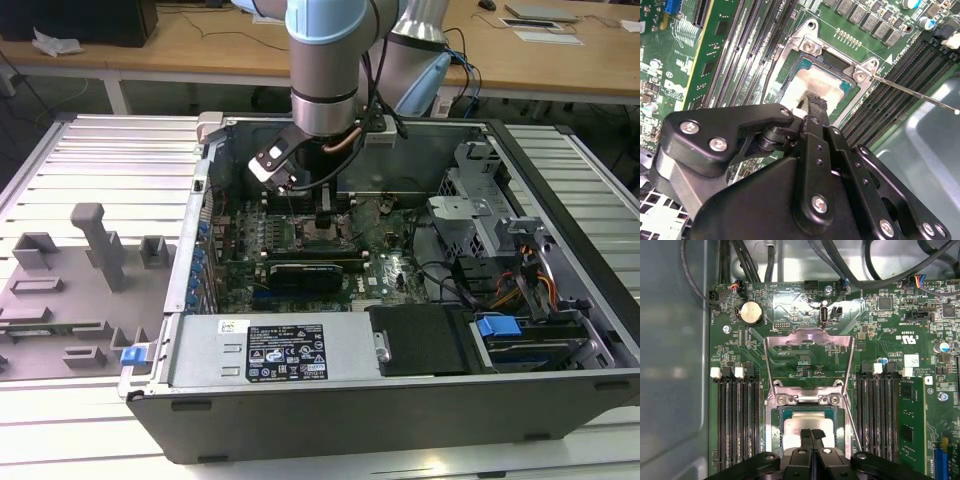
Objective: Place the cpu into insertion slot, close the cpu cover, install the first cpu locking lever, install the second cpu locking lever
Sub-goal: 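Place the cpu into insertion slot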
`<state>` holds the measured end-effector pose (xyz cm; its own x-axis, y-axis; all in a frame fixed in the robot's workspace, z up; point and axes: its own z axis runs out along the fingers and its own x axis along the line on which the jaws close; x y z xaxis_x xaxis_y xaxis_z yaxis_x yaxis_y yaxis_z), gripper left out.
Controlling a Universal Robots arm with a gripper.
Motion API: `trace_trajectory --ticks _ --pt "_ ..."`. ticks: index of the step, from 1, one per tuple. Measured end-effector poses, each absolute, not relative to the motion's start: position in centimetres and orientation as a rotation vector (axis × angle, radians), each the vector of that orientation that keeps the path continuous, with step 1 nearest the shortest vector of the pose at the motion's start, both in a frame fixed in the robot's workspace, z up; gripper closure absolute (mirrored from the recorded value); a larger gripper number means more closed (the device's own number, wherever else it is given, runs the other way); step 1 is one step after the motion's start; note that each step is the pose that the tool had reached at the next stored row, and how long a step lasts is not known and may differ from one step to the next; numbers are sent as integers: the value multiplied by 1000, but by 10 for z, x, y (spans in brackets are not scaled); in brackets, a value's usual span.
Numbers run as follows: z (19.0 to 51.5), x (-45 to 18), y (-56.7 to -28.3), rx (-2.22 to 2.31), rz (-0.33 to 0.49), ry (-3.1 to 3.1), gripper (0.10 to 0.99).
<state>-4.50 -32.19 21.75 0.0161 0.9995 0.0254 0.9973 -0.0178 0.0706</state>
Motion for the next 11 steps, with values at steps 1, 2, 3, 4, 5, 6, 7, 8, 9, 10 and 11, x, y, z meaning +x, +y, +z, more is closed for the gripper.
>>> trace_trajectory --ticks 1,2,3,4,5,6,7,8,9,10,11 --pt "219 -45 -322 2216 105 2178 980" --pt "223 -45 -322 2216 105 2179 980" --pt "225 -45 -322 2216 105 2179 980" --pt "228 -45 -322 2216 105 2179 980" --pt "230 -45 -322 2216 105 2178 980" --pt "232 -45 -322 2216 105 2178 980" --pt "234 -45 -322 2216 105 2178 980" --pt "237 -45 -322 2216 105 2178 980" --pt "239 -45 -322 2216 105 2178 980" --pt "241 -45 -322 2216 105 2179 980" --pt "244 -45 -322 2216 105 2178 980"
